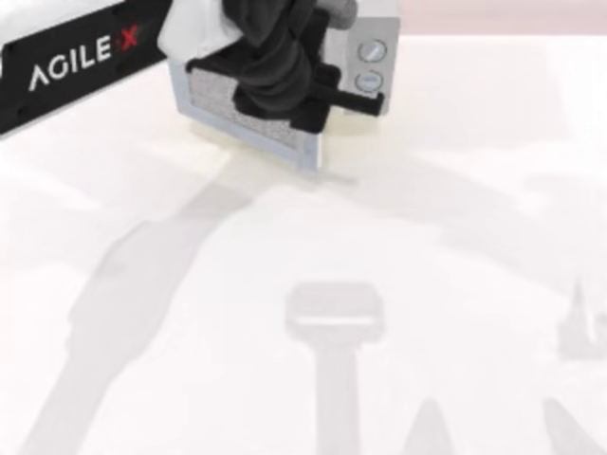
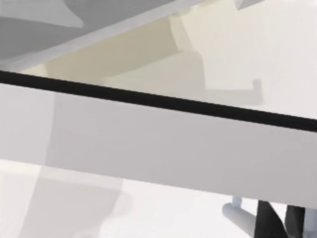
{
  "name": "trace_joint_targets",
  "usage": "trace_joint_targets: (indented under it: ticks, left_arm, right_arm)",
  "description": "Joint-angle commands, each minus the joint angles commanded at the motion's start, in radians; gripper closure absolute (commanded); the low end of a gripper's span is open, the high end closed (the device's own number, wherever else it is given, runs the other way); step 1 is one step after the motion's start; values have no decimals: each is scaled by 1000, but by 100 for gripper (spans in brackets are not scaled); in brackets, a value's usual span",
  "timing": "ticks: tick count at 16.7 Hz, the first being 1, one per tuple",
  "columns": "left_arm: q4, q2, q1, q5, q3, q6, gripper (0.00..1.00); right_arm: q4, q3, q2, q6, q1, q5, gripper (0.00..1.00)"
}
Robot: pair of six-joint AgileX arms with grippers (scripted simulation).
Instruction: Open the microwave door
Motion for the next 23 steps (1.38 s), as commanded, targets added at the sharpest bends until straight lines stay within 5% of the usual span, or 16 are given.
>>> trace_joint_targets:
  ticks: [23]
  left_arm:
    - [44,-87,34,76,-124,131,100]
  right_arm:
    - [0,0,0,0,0,0,0]
